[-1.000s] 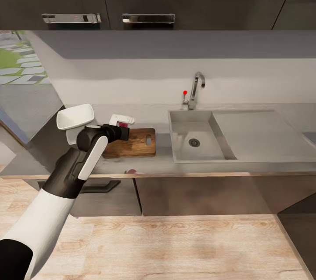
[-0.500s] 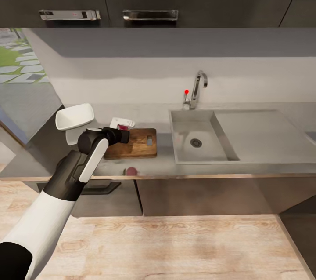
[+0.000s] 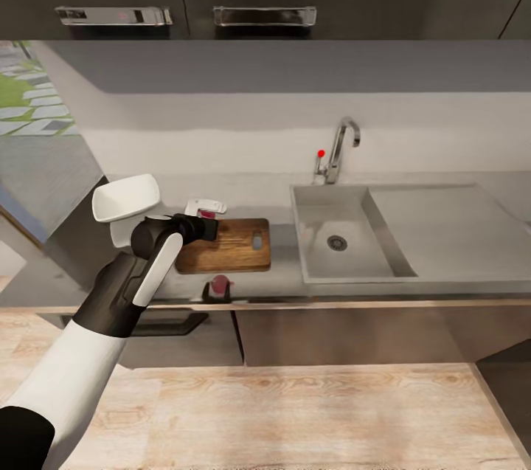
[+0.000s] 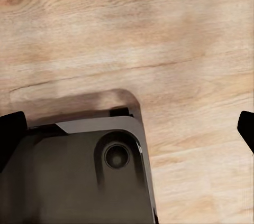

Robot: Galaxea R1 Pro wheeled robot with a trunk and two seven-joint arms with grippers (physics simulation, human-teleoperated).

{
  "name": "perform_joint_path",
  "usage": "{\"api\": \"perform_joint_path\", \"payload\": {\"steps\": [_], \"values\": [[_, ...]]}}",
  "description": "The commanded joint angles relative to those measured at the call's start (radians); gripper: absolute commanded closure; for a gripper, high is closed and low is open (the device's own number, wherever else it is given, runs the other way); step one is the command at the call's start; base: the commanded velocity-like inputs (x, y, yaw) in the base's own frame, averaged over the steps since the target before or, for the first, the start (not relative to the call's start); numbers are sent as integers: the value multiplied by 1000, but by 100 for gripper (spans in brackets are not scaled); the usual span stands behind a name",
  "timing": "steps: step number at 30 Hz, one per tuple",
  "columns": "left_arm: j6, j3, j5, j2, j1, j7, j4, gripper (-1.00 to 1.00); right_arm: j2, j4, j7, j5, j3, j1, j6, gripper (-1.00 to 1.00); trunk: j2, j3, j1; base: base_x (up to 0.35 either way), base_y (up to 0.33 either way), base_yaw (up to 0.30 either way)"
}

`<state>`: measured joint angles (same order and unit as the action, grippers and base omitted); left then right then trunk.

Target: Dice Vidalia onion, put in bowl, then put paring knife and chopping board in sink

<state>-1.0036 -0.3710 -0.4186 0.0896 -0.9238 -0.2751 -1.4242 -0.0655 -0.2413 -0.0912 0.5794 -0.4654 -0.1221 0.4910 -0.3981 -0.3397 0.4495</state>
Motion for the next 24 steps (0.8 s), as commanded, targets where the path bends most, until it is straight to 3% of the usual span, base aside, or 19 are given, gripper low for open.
{"api": "perform_joint_path", "payload": {"steps": [1,7,24], "values": [[-3,-3,-9,1,-1,-9,-1,100,-1,-1,-9,2,-9,0,1,-100,-2,-3,1,1,-173,0],[-3,-3,-9,0,-1,-9,-1,100,-1,-1,-9,2,-9,0,1,-100,-2,-11,1,0,-184,0],[-3,-3,-9,1,0,-9,0,100,-2,-2,-9,2,-9,-1,1,-100,-2,-33,1,0,-7,0]]}}
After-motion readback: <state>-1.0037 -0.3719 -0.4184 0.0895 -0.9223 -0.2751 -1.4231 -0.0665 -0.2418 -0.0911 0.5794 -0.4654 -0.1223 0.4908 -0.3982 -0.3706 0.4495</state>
